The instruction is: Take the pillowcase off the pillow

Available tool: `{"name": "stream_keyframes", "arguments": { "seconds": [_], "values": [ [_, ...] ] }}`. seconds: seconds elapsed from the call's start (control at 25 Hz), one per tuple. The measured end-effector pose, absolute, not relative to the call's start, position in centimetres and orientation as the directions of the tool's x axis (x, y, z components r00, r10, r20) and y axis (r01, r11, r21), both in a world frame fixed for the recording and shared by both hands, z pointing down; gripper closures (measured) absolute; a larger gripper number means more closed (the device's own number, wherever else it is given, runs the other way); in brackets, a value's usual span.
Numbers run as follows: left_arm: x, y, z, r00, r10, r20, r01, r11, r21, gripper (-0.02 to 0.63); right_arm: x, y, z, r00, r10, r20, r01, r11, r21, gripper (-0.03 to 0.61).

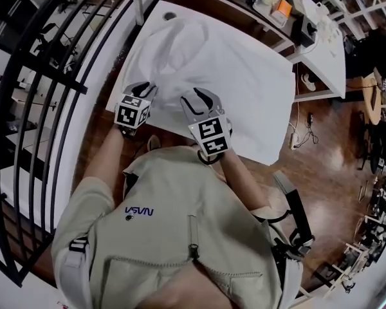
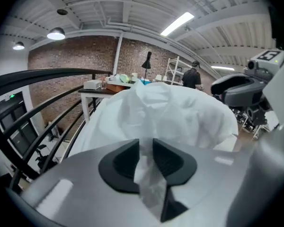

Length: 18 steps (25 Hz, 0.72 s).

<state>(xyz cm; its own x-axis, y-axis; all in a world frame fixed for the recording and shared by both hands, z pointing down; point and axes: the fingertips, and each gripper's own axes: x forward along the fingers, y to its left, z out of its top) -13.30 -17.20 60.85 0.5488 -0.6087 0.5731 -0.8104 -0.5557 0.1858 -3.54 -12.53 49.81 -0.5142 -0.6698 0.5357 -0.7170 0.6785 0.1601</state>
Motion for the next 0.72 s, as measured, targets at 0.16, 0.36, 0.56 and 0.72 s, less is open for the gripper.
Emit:
{"name": "stream_keyframes", "arguments": {
  "seconds": [0.16, 0.36, 0.56, 0.72],
  "values": [
    [-9.6, -13.6, 60.4, 0.676, -0.517, 0.525, -0.697, -0.680, 0.227, 0.547, -5.9, -13.5, 51.4, -0.488, -0.655, 0.576, -0.730, 0.669, 0.142, 0.407],
    [-8.8, -11.6, 59.6, 0.718, -0.477, 0.506, -0.637, -0.744, 0.202, 0.495, -7.4, -15.2, 53.1, -0.434, -0.657, 0.617, -0.723, 0.662, 0.197, 0.407],
    [-13.2, -13.5, 58.7, 0.622, -0.587, 0.518, -0.742, -0.654, 0.150, 0.476, -7.8, -16.5, 57.7, -0.294, -0.639, 0.711, -0.645, 0.682, 0.345, 0.437],
    [-15.5, -15.6, 58.9, 0.554, -0.631, 0.543, -0.794, -0.597, 0.115, 0.476, -7.6, -16.0, 57.9, -0.265, -0.661, 0.702, -0.650, 0.660, 0.377, 0.540]
  ]
}}
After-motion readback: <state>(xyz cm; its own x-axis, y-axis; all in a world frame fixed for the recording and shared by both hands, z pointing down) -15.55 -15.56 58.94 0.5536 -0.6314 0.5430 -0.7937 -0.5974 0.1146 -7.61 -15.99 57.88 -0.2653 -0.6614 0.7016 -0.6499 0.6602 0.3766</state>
